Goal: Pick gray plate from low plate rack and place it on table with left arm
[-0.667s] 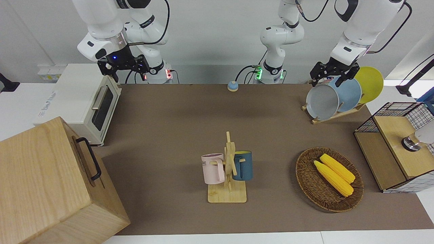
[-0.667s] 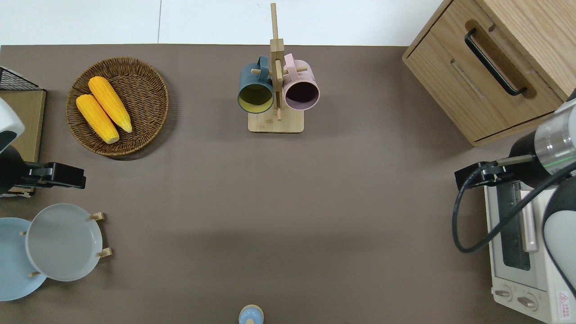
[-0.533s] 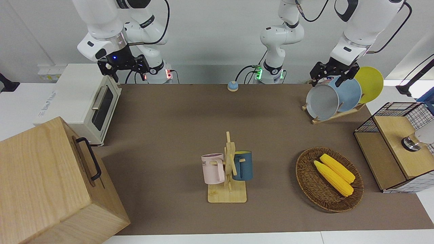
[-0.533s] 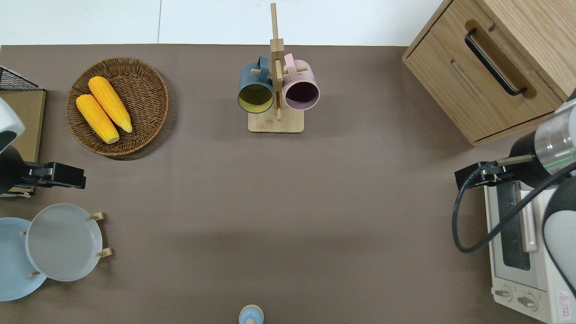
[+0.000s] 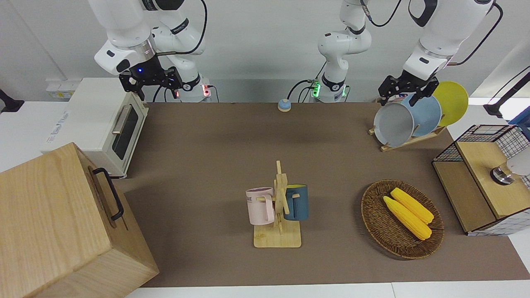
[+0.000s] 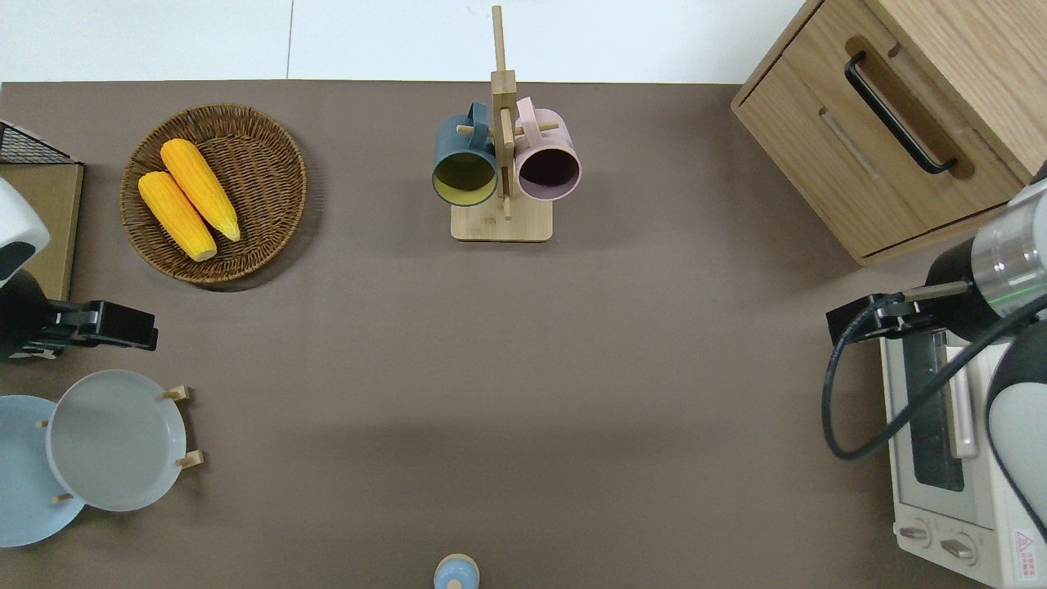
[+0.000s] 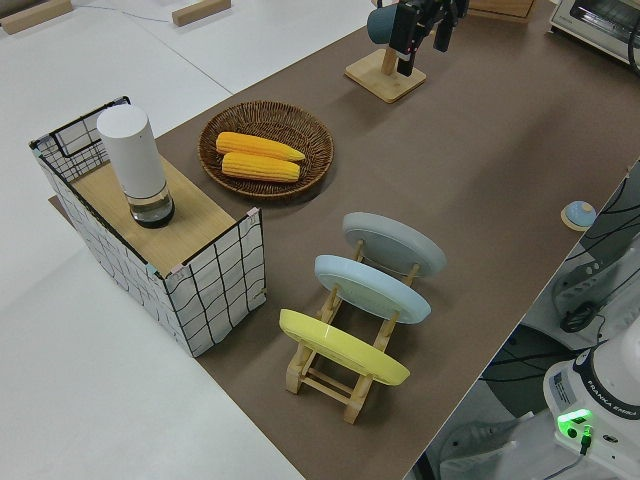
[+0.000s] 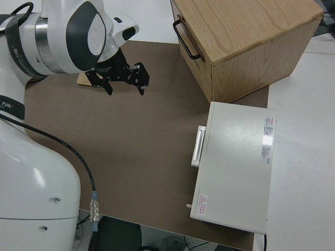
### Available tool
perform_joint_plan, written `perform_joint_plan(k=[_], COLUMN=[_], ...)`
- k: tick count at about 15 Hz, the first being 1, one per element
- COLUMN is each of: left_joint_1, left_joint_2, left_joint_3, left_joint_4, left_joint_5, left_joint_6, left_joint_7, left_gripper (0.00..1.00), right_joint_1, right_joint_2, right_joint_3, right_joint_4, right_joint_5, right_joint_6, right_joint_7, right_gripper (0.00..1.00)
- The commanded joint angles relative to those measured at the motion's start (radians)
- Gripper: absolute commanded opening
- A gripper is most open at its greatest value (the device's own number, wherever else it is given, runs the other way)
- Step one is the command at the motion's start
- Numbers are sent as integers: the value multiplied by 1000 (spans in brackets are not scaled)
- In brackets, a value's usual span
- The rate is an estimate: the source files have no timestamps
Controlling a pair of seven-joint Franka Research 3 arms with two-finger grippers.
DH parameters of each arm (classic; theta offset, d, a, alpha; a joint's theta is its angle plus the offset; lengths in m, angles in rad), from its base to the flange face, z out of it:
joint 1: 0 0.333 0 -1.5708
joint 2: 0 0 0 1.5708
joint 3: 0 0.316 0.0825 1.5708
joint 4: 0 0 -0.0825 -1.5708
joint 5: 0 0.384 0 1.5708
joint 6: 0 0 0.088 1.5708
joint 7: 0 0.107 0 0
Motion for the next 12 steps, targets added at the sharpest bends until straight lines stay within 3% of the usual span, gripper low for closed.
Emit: perform_joint_plan(k=[1,5,12], left_joint_1=[-2,2,7], left_joint_2=[-6,-44,-210], left_joint_3=[0,1,10], left_joint_4=[1,-42,-246], left_joint_5=[5,4,-24], left_joint_6=[-44,-55,2], left_joint_7=[5,5,9], left_gripper=[993,993,993], right_joint_1=[-23,-23,-23], right_joint_2=[-2,-2,-2], right_joint_3=[20,20,21], right_joint_4=[7,7,7], right_joint_5=[-6,-6,-6], right_joint_6=[-12,-11,-11], right_joint_7=[12,12,12], right_gripper=[983,983,983])
